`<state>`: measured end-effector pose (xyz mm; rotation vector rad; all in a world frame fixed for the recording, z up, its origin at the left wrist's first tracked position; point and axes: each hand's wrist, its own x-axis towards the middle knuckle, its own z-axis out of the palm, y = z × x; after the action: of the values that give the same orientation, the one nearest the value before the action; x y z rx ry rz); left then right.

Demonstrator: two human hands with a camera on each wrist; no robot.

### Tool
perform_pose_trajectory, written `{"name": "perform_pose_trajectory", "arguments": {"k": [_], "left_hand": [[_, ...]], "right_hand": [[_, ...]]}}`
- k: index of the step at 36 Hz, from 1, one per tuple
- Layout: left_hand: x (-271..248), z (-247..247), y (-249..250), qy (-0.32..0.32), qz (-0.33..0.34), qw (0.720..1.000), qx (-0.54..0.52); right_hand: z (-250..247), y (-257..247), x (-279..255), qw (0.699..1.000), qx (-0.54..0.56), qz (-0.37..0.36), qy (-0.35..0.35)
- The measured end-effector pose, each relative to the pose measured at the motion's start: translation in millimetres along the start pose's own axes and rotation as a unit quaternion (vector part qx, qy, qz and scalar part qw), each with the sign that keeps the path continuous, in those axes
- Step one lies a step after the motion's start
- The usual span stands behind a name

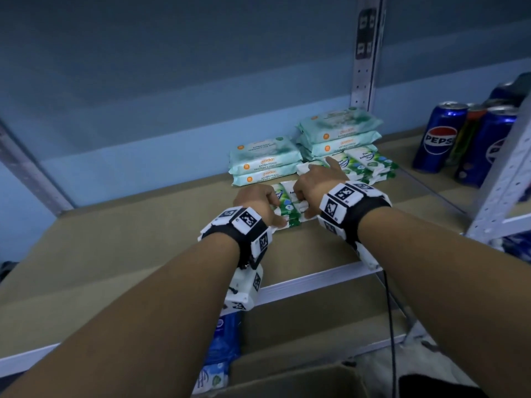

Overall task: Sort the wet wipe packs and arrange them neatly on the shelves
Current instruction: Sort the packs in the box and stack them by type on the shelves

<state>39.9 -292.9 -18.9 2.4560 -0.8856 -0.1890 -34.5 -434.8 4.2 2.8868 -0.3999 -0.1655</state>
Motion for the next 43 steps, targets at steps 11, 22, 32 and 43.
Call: {"name": "perform_pose_trajectory", "arguments": {"k": [11,22,32,43], "left_hand": [[32.9,2.7,-4.0,0.026,0.017,0.999,0.018],[63.3,2.1,-10.6,0.019,0.014,0.999,0.045],[44.4,-12.8,-6.8,-0.042,0.050,0.987,0.144],[-64.0,-37.0,-9.5,-0.001,0.042,0.988,0.150]], "right_hand": [[10.4,7.6,32.4,0.996,0.005,-0.017,0.090],[7.6,11.1,58.4,0.998,0.042,-0.003,0.057],[9.3,11.0,29.9,0.998,-0.004,-0.029,0.049],[11.8,-7.0,-67.7,0.998,0.053,0.031,-0.003]]}}
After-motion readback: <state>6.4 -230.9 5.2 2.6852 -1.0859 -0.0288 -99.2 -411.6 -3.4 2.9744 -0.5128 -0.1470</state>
